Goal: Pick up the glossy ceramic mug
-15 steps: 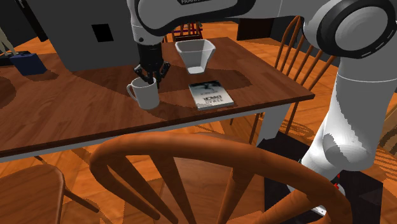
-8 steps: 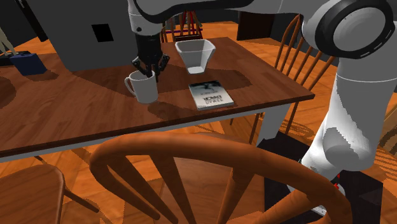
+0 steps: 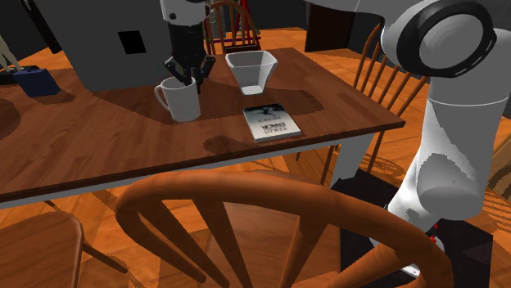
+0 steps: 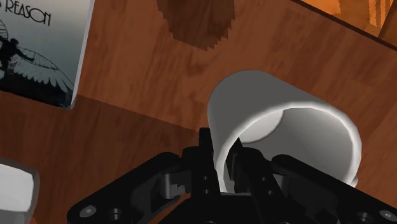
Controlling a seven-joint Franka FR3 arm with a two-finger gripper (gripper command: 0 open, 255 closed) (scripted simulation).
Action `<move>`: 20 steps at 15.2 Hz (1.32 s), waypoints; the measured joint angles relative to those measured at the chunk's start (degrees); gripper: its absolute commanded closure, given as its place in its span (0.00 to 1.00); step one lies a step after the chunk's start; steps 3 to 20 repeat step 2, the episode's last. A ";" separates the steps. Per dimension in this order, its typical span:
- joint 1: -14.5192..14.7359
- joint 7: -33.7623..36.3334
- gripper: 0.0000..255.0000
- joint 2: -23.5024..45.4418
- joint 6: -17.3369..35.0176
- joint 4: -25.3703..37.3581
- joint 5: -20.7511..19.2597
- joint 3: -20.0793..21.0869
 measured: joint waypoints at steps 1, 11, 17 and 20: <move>0.05 -0.08 1.00 0.28 -0.88 1.15 -0.08 -0.01; 0.16 -0.08 1.00 0.60 -1.62 2.21 -0.19 -0.01; 0.16 -0.08 1.00 0.60 -1.62 2.21 -0.19 -0.01; 0.16 -0.08 1.00 0.60 -1.62 2.21 -0.19 -0.01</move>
